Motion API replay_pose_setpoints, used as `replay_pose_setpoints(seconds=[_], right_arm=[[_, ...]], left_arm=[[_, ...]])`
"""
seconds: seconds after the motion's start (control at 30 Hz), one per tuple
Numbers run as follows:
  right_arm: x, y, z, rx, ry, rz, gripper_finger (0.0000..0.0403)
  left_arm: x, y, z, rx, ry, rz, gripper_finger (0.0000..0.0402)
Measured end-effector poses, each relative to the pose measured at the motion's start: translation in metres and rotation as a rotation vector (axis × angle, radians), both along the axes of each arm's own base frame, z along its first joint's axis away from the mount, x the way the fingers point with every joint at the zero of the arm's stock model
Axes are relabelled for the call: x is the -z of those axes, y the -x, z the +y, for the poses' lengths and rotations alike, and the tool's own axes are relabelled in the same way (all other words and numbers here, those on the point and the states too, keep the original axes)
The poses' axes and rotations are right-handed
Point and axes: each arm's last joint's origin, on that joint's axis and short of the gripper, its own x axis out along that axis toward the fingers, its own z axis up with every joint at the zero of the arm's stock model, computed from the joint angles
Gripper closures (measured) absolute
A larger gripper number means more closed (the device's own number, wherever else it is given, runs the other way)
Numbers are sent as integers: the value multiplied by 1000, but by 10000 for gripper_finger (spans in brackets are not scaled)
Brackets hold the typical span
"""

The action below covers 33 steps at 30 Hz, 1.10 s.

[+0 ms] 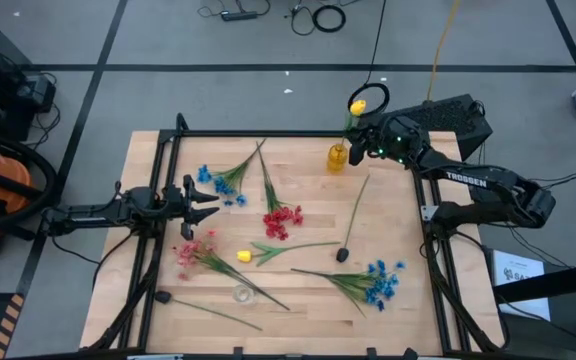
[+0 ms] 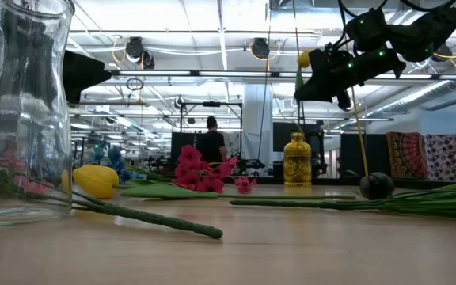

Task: Sort flowers into vase by color
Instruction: Put the right yellow flower into the yellow vase, then put the pink flowers into the yellow vase

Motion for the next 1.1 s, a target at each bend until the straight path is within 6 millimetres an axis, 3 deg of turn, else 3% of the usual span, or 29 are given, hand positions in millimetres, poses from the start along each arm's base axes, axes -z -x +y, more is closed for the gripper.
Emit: replay_pose_setpoints(seconds=[0.2, 0.37, 0.73, 1.1], right_arm=[[2, 0, 2, -34, -30, 5, 247], [-4, 2, 3, -23, -52, 10, 227], [-28, 16, 10, 93, -249, 358, 242], [-38, 21, 25, 180, -642, 327, 266]], left_arm=[[0, 0, 0, 0, 0, 0, 247], [0, 0, 0, 0, 0, 0, 247], [0, 0, 0, 0, 0, 0, 247], [0, 0, 0, 0, 0, 0, 247]])
